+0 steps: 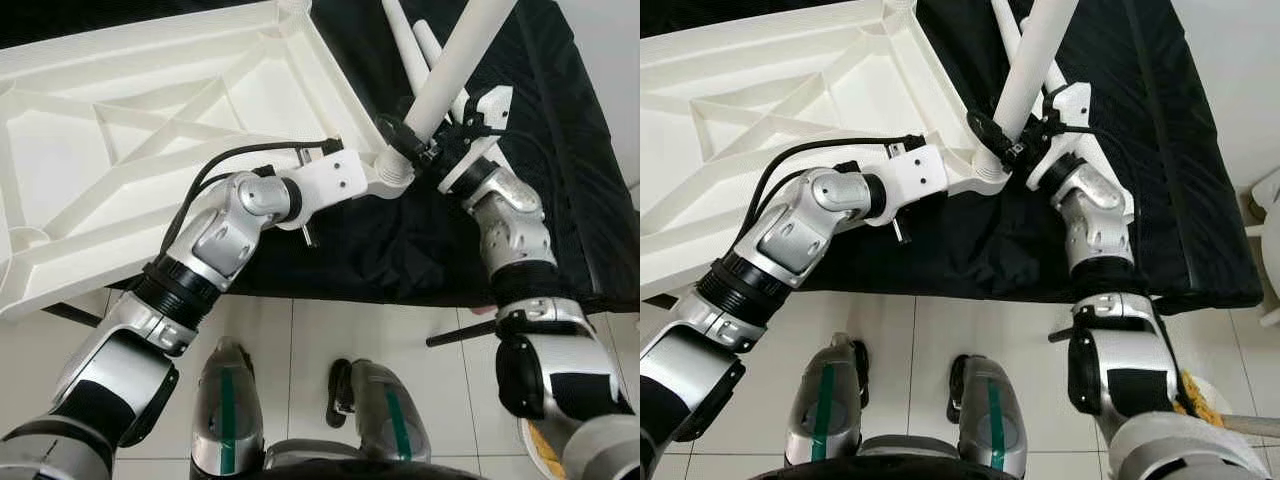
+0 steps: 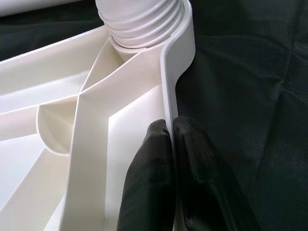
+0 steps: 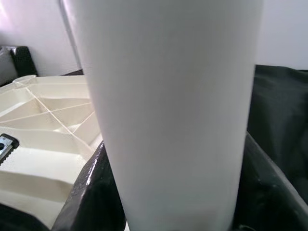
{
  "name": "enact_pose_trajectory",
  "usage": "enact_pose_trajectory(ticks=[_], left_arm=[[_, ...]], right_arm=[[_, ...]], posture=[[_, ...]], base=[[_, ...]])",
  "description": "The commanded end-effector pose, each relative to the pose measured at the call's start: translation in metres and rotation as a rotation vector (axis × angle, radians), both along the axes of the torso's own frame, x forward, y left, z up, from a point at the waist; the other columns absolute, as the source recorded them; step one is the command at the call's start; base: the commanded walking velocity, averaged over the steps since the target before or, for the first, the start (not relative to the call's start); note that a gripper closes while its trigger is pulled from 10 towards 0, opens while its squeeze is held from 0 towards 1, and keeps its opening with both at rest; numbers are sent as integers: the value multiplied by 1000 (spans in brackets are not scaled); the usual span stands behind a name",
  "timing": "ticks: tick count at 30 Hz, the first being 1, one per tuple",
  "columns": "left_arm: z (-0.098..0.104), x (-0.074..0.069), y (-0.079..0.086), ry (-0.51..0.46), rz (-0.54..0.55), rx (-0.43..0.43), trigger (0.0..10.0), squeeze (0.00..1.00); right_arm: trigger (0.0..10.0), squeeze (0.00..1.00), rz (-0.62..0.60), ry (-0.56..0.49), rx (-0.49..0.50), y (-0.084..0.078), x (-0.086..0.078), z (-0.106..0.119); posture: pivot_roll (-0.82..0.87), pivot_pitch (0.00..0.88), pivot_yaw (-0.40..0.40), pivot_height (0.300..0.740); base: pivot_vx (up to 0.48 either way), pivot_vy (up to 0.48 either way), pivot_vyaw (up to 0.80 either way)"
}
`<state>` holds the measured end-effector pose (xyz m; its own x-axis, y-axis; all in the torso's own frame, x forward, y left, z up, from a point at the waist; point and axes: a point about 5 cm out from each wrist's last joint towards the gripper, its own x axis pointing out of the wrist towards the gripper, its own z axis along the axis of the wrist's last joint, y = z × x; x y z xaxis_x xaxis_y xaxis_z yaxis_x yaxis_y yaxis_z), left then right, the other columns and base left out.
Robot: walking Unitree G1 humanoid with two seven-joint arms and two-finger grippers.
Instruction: Building children table
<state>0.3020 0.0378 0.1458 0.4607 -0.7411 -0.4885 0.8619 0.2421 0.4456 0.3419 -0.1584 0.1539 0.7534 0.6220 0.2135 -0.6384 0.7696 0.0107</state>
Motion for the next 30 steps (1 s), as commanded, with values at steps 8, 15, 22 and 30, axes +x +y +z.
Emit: enact_pose_trajectory(ticks=[8,15,22,30], left_arm=[[0,-5,-8,-36,-39,11,10000,0],[0,-7,-9,-24,-49,7,10000,0],[-1,-8,-9,-26,-49,6,10000,0],[-1,-9,-10,-24,-53,4,10000,0]], right_arm=[[10000,0,-130,-8,100,12,1,6],[10000,0,-422,49,175,25,-2,-6],[10000,0,-607,61,150,44,-14,-12],[10000,0,-578,77,131,54,-19,-14]], posture=[[66,25,-68,740],[70,22,-73,740],[69,26,-75,740],[65,37,-76,740]], base=[[0,0,0],[0,0,0],[0,0,0],[0,0,0]])
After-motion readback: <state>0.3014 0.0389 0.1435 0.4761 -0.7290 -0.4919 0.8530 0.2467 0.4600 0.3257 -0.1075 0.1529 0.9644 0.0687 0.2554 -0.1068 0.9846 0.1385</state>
